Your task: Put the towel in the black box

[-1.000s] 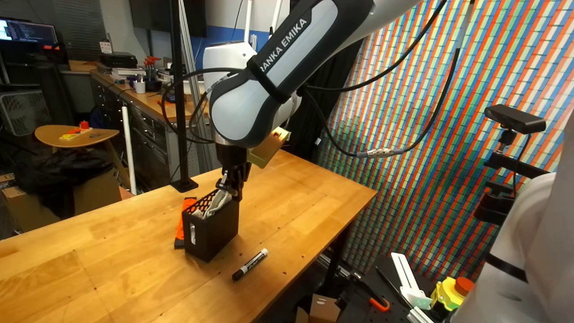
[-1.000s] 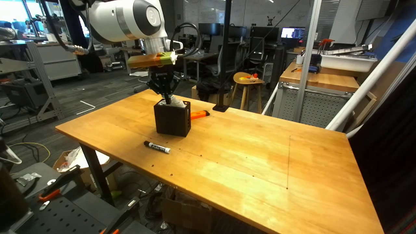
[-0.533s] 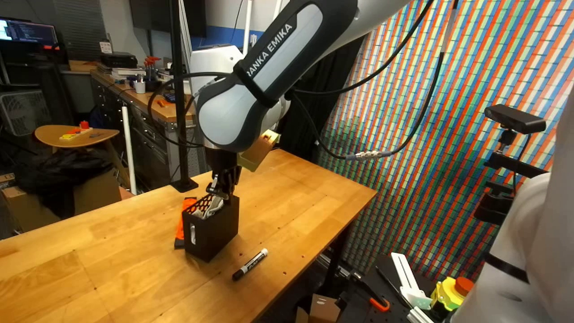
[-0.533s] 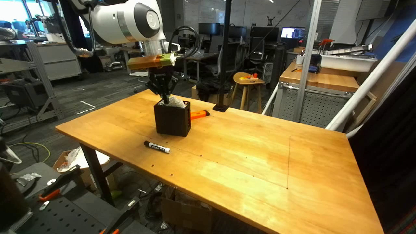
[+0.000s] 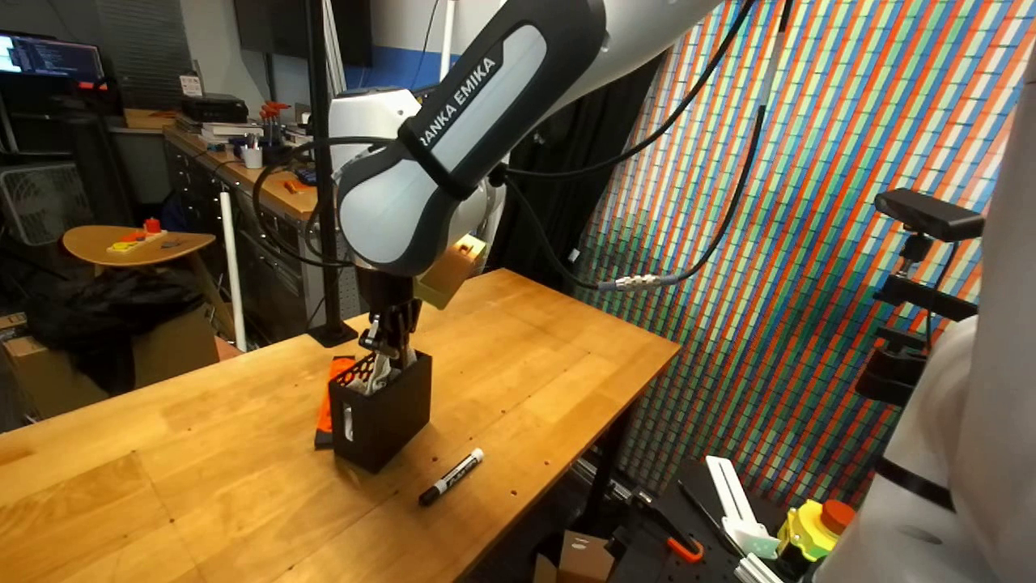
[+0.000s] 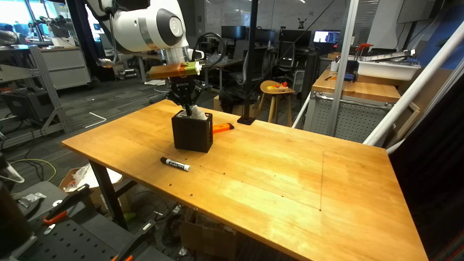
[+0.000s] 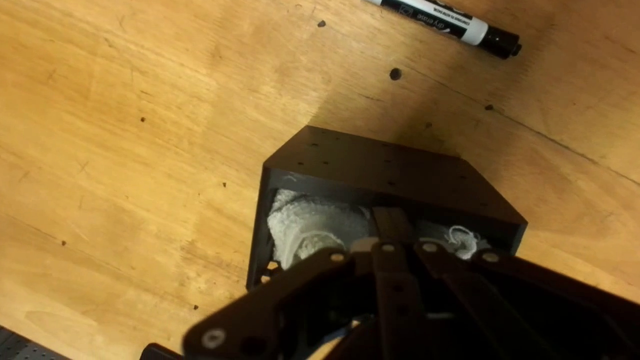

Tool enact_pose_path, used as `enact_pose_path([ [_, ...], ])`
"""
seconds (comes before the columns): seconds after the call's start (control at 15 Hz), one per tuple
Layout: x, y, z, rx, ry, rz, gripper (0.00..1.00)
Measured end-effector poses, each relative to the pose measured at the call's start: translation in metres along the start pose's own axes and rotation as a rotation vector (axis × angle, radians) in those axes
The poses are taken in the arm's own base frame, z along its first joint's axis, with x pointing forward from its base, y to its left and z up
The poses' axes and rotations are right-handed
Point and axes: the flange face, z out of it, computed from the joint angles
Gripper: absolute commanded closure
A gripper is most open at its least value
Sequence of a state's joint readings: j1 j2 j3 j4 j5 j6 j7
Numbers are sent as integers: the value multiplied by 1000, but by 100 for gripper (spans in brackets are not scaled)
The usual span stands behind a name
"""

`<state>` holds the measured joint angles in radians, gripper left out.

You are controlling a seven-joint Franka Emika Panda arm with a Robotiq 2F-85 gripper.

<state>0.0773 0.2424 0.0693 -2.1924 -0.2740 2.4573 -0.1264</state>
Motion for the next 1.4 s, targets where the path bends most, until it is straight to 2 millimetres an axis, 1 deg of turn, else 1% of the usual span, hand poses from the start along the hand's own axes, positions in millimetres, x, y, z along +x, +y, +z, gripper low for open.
enact_pose_path([
  [0.4,14,1,11,9,1,-24,100],
  [0.67,21,-2,24,25,-6,-37,100],
  [0.8,23,-4,34,38,-9,-41,100],
  [1.13,27,-11,66,93,-10,-33,100],
  [1.4,29,-20,84,149,-6,-27,100],
])
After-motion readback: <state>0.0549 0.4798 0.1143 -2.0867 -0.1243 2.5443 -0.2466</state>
